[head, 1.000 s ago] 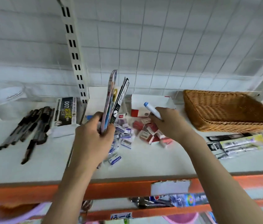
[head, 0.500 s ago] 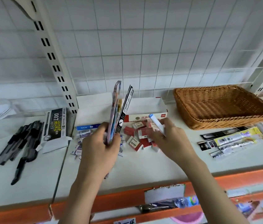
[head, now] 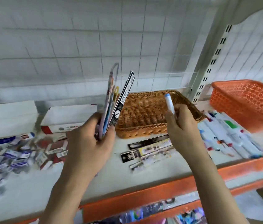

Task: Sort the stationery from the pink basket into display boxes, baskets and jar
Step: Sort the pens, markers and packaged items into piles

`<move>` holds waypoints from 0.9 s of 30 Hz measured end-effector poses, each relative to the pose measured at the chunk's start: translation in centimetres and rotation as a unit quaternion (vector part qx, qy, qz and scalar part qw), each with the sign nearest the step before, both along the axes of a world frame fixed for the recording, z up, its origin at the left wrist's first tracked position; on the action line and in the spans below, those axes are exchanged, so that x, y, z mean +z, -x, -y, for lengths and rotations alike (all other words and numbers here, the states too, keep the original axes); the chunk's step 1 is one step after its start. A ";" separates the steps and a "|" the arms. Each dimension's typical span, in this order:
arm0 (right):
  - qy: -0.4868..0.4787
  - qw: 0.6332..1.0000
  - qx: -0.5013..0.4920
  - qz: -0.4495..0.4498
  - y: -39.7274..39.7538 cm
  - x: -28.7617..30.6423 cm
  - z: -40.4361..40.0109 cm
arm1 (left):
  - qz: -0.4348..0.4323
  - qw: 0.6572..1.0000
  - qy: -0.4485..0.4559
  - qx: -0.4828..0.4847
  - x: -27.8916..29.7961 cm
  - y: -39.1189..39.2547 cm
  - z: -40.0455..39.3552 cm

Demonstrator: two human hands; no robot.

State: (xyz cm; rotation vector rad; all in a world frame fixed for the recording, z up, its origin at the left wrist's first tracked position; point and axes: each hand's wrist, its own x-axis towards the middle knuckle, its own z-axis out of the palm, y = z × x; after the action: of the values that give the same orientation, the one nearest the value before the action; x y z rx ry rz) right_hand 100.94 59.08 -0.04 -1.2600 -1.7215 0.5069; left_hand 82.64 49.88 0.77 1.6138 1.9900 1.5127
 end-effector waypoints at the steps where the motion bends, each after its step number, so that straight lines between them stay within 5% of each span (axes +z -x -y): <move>1: -0.012 1.000 -0.015 0.017 -2.4 0.0 -1.4 | 0.001 1.000 -0.005 0.000 -0.1 -2.3 -0.9; 7: 0.028 0.986 -0.096 0.134 -15.1 -1.8 -8.4 | -0.044 0.997 0.018 -0.061 -0.4 -13.9 -5.1; 13: 0.079 0.962 -0.084 0.249 -19.6 -5.1 -11.7 | -0.150 0.972 0.087 -0.161 -0.6 -17.0 -5.7; 20: -0.036 0.966 -0.092 0.239 -18.2 -6.1 -10.5 | -0.250 0.941 0.193 -0.121 -2.4 -14.3 -4.3; 27: -0.028 0.981 -0.019 0.190 -14.7 -6.1 -7.0 | -0.359 0.878 0.310 -0.066 -2.7 -11.0 -3.9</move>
State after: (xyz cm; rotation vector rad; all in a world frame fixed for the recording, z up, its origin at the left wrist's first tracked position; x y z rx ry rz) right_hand 115.68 66.12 -6.18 -1.4129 -2.0048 0.1993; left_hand 93.66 53.80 -1.96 2.0743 2.2639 0.1180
